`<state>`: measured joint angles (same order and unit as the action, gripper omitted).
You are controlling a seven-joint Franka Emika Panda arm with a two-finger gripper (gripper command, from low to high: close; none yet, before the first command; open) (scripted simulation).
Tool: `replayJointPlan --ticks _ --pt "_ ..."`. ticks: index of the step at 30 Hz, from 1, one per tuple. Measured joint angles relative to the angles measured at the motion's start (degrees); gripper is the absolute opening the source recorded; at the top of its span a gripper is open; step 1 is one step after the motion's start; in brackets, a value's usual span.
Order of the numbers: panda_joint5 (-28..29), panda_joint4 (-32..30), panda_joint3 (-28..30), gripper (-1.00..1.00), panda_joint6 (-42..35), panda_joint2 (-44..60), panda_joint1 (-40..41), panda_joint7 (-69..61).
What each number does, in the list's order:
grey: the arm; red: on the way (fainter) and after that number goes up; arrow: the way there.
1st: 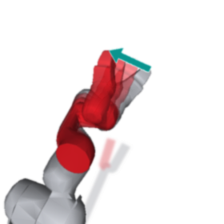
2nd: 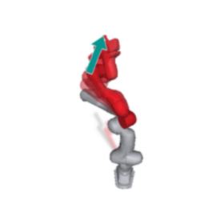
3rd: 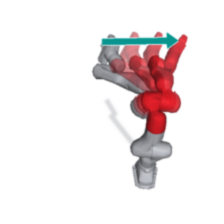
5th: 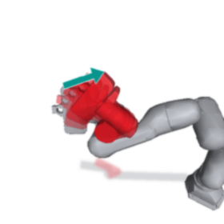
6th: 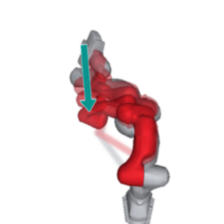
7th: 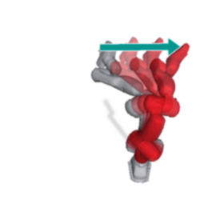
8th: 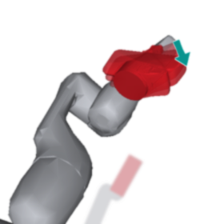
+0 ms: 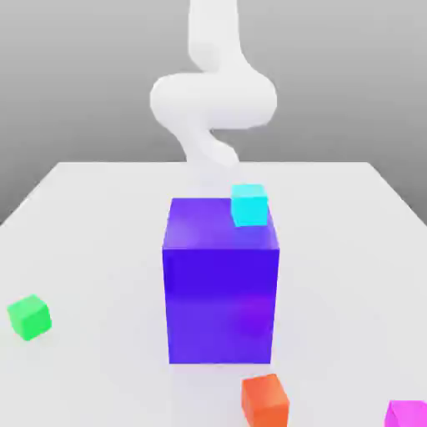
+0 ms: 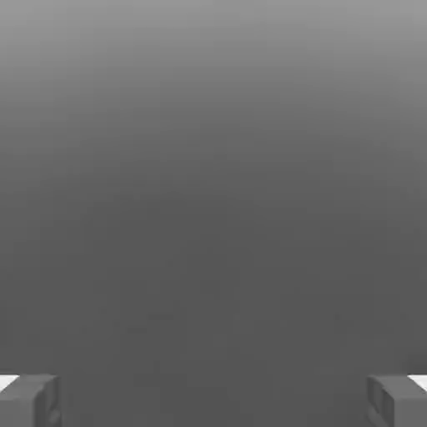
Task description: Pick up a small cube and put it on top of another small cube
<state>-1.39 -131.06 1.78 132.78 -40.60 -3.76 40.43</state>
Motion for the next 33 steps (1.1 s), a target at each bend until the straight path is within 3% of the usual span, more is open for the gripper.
replayJointPlan --ticks 9,19,25,33 --pt "-6.6 2.7 4.2 0.0 3.5 19.2 -11.0 -20.8" --pt "-11.3 5.5 3.0 0.0 7.6 39.8 -18.6 -41.7" --pt "-9.4 7.0 1.0 0.0 10.7 51.6 -20.9 -51.0" --pt "-0.6 8.9 -0.4 0.0 15.7 66.4 -24.5 -58.4"
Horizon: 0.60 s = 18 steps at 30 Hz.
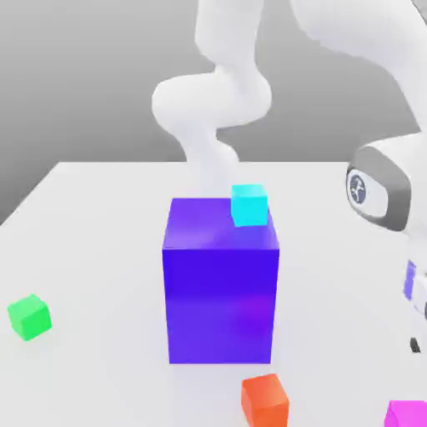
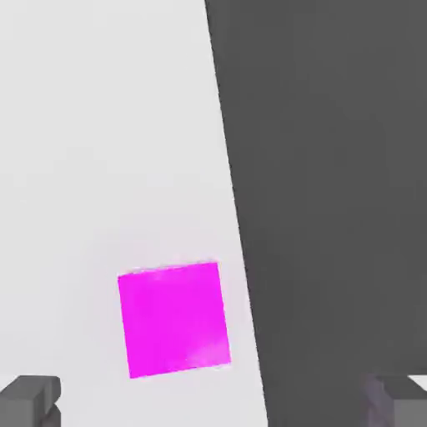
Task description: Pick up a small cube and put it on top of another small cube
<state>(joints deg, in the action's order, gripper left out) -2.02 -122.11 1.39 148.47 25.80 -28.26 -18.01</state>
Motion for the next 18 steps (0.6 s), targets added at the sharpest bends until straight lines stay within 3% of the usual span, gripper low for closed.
replayJointPlan --ticks 3,4,10,14,18 --pt "0.6 1.4 -0.2 0.0 4.4 6.3 -0.2 -0.5" --pt "0.5 1.7 -0.2 -1.0 5.6 7.8 -0.1 -0.6" --pt "0.5 1.9 -0.3 -1.0 6.1 8.6 -0.1 -0.6" --pt "0.6 0.5 0.0 -1.0 1.6 2.7 -0.4 -0.6" --pt "0.2 -3.2 5.2 -1.0 -0.1 -3.1 2.8 3.0"
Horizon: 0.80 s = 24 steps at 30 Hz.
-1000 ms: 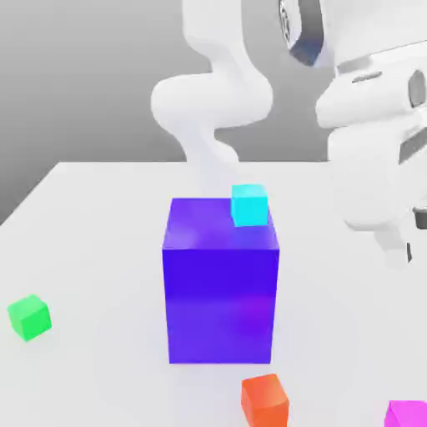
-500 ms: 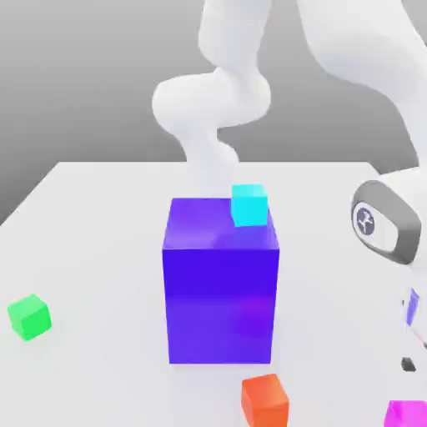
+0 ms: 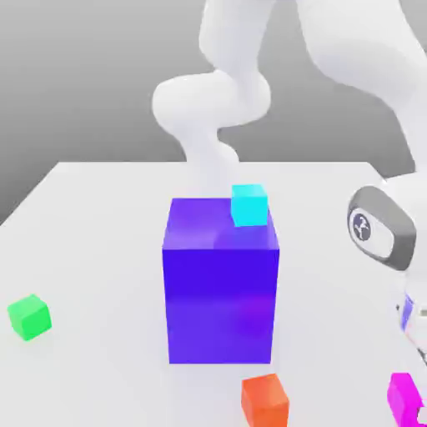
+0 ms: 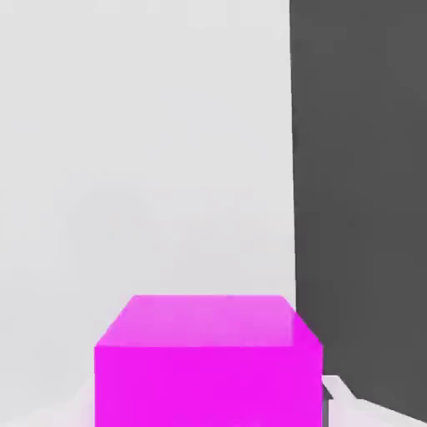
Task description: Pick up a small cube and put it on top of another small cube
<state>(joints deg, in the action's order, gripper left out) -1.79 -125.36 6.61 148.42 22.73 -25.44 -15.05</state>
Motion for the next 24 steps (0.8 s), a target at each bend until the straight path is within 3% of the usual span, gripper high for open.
replayJointPlan --ticks 13,17,20,24 --pt "0.1 -16.6 22.2 -1.0 2.2 -14.7 13.9 17.0" --pt "0.4 -21.9 29.8 -1.0 3.0 -18.8 22.7 23.3" --pt "-5.2 -23.0 33.1 -1.0 4.7 -17.2 30.2 23.8" --pt "-13.7 -22.7 29.7 -1.0 8.0 -12.1 34.0 19.0"
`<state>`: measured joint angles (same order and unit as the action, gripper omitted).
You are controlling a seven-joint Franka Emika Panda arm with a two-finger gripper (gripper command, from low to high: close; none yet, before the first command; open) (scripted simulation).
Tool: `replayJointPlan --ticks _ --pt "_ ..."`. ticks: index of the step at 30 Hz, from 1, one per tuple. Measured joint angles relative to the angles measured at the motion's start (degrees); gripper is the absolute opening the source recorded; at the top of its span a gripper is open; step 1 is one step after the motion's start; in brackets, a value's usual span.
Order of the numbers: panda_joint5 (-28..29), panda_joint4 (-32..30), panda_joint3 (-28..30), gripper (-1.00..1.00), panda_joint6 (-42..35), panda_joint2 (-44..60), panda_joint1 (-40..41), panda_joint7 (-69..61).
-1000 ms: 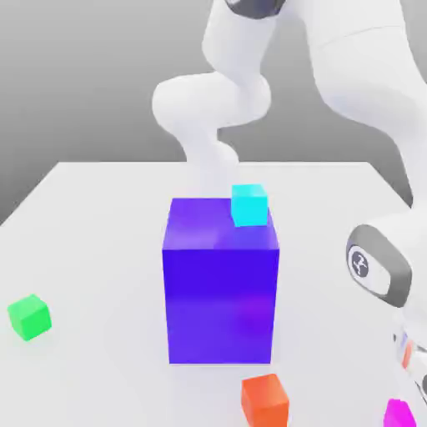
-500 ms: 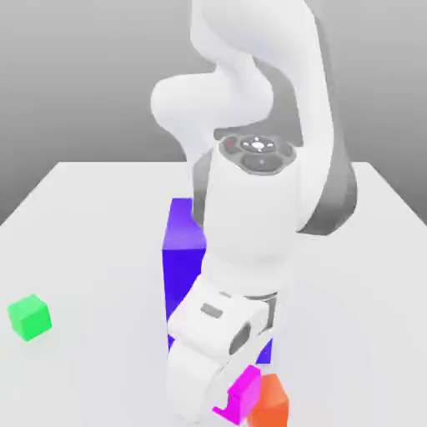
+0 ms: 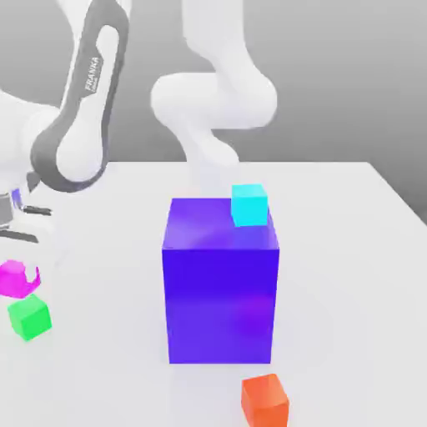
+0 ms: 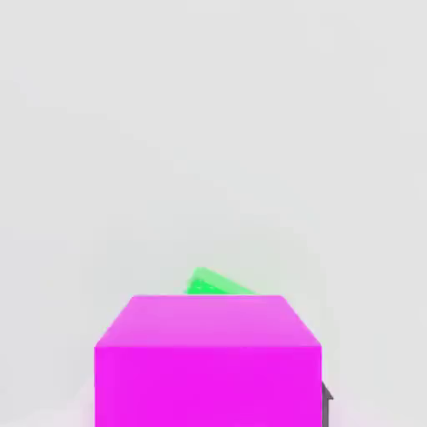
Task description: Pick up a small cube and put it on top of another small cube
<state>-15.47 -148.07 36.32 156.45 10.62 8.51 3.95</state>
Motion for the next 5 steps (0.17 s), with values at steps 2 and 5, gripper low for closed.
replayJointPlan --ticks 2,5 --pt "-4.4 0.3 -2.6 -1.0 1.7 2.7 1.9 -3.1" --pt "-7.8 0.4 -5.0 1.0 3.0 4.9 3.7 -5.5"
